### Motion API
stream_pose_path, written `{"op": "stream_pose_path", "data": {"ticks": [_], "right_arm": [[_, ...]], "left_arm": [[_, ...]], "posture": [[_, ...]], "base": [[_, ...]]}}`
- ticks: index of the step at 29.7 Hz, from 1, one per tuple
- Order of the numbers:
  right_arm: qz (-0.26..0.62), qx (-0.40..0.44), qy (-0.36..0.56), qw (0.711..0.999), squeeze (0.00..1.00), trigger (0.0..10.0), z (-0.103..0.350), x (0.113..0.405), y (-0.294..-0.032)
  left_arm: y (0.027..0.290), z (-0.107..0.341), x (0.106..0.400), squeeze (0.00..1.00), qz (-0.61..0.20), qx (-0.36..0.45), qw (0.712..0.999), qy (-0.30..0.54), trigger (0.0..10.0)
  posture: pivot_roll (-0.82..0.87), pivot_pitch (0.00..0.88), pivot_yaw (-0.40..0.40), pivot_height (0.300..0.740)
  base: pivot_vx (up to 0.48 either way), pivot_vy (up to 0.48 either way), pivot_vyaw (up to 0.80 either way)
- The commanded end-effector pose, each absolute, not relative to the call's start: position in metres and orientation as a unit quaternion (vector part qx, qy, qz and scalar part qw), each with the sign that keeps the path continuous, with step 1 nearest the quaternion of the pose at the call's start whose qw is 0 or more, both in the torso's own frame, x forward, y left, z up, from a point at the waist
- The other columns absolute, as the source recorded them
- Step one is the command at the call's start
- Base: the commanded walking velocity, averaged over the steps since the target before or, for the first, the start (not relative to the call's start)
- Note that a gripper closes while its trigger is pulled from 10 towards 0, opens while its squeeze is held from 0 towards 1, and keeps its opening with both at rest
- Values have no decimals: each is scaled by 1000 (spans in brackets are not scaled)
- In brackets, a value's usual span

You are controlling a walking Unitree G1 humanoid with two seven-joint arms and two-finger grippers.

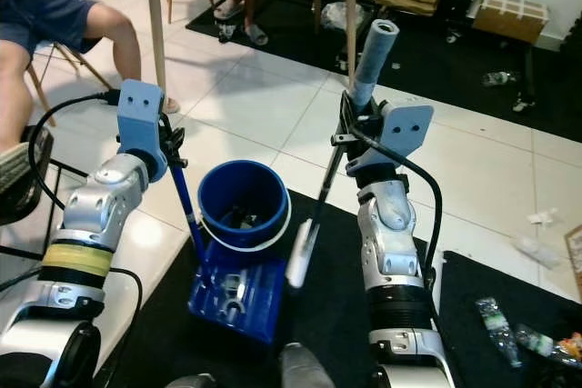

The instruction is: Sweep floor

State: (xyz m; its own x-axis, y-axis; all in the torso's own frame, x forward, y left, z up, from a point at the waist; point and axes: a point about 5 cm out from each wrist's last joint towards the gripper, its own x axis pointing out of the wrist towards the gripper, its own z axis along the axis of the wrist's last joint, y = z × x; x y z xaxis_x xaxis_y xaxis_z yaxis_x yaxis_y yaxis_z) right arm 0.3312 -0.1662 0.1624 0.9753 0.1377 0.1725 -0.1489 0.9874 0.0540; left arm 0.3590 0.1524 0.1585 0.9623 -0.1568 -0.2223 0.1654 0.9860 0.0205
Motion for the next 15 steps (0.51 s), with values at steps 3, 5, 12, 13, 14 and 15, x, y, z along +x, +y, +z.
{"op": "stream_pose_path", "data": {"ticks": [3,5,12,13,14,15], "right_arm": [[56,3,-113,992,0,10000,173,332,-175],[40,-23,-122,992,0,10000,176,333,-185],[7,-23,-142,990,0,10000,185,333,-206],[7,-23,-145,989,0,10000,187,333,-206],[7,-23,-145,989,0,10000,187,333,-206],[8,-20,-145,989,0,10000,187,332,-206]], "left_arm": [[152,169,361,0,-83,14,993,85,10000],[152,168,361,0,-82,14,993,85,10000],[151,165,358,0,-94,19,992,79,10000],[148,164,354,0,-112,24,991,65,10000],[148,164,354,0,-112,24,991,65,10000],[145,164,350,0,-127,24,990,51,10000]], "posture": [[25,59,44,740],[23,59,44,740],[21,59,45,740],[20,59,46,740],[20,59,46,740],[21,59,46,740]], "base": [[0,0,0],[0,0,0],[0,0,0],[0,0,0],[0,0,0],[0,0,0]]}}
